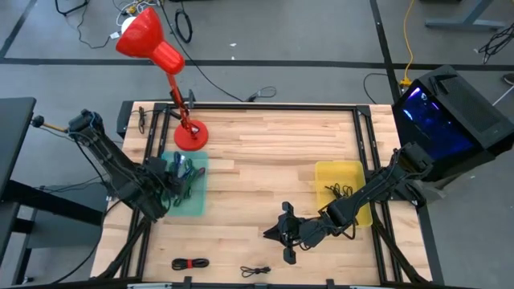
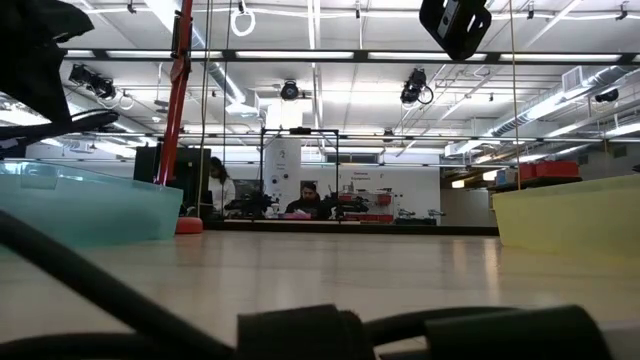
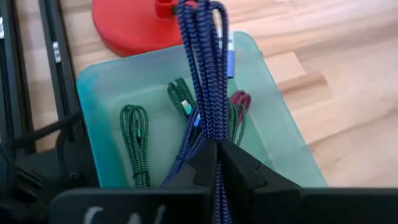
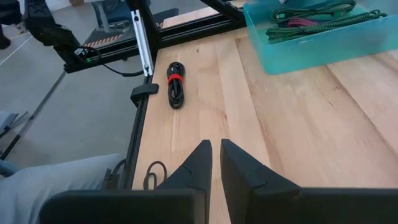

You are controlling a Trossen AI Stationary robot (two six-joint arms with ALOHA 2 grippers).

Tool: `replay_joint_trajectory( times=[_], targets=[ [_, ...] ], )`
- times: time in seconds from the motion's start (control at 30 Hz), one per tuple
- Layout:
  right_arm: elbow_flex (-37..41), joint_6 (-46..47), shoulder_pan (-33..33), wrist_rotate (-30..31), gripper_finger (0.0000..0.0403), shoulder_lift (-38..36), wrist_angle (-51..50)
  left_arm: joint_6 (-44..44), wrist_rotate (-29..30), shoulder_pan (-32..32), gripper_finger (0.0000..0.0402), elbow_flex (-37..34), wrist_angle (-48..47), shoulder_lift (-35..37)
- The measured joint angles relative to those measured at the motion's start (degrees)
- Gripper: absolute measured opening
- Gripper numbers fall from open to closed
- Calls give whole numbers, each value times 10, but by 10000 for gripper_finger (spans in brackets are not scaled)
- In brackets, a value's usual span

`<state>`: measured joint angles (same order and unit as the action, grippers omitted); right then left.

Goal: Pick & Place USB Port
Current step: Put the blue charger cable into the green bin, then put the black charger cable into the yellow bin

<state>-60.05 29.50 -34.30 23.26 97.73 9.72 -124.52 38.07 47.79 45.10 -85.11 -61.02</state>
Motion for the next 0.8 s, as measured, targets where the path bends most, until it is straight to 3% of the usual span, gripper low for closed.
replay_joint_trajectory(
  times=[0.2, 0.4, 0.5, 0.63, 0.73, 0.8],
  targets=[
    [0, -2, 0, -2, 37, 0, 0, 41, -21, -8, 59, -1, 2, -1],
    [0, -2, 0, -2, 37, 0, 0, 79, -5, -8, 83, -1, 12, -1],
    [0, -2, 0, -2, 37, 0, 0, 254, 14, -2, 88, -1, 141, -1],
    [0, -8, 0, -2, 37, 0, 0, 481, -49, 4, 88, -1, 373, -7],
    [0, -6, 0, -2, 37, 0, 1, 545, -147, 4, 86, -1, 487, -34],
    [0, -5, 0, -2, 37, 0, 1, 535, -209, 7, 80, -1, 516, -61]
  ],
)
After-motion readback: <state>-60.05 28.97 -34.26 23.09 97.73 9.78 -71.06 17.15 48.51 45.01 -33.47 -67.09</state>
